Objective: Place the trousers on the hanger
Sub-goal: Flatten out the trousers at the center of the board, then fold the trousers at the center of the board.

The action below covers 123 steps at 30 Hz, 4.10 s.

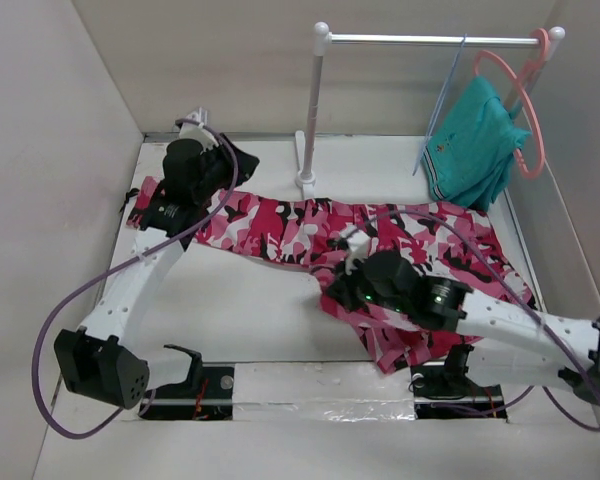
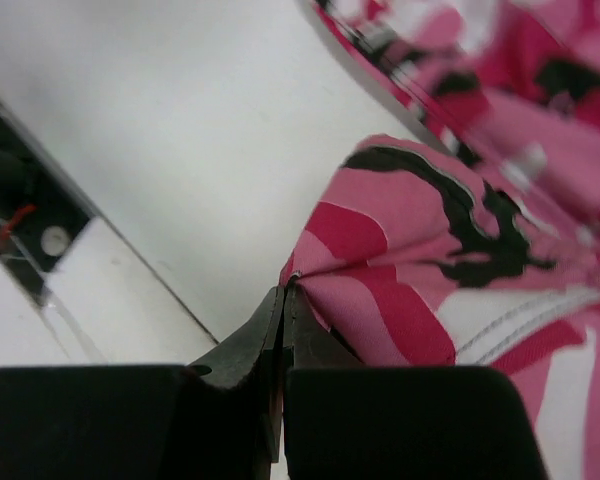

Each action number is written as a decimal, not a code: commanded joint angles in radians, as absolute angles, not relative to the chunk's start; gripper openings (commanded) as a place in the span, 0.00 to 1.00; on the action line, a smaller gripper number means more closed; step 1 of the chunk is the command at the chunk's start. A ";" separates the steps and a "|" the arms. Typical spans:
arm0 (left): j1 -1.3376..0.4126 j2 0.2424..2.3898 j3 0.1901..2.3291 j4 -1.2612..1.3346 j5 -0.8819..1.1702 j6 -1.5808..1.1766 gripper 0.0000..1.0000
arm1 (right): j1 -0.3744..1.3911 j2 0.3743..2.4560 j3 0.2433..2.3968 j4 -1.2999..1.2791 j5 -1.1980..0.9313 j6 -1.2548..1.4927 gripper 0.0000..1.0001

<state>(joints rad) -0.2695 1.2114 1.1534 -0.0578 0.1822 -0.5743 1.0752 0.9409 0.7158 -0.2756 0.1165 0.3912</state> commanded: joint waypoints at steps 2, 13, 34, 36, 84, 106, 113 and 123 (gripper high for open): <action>-0.296 1.200 1.328 -0.060 0.053 -0.542 0.19 | 1.236 1.161 1.053 -0.210 0.072 0.256 0.00; -0.296 1.175 1.171 -0.086 -0.022 -0.485 0.25 | 1.118 1.166 0.563 0.132 0.163 0.431 0.00; -0.618 1.175 1.017 -0.081 -0.213 -0.600 0.25 | 1.118 0.964 0.623 -0.121 0.104 0.287 0.42; -0.665 1.102 0.913 -0.094 -0.265 -0.603 0.25 | 1.130 0.989 0.652 -0.175 0.135 0.293 0.00; -0.832 0.806 0.914 -0.383 -0.729 -0.637 0.00 | 1.068 0.571 0.509 -0.305 0.262 0.370 0.19; -0.680 0.503 0.992 -0.560 -1.265 -0.602 0.00 | 1.068 0.635 0.499 -0.204 0.236 0.344 0.18; -0.680 0.508 0.936 -0.119 -1.394 -0.180 0.00 | 1.033 0.595 0.517 -0.333 0.550 0.503 0.00; -0.680 0.511 0.825 -0.234 -1.425 -0.334 0.00 | 0.568 0.603 0.442 -0.255 0.416 0.417 0.00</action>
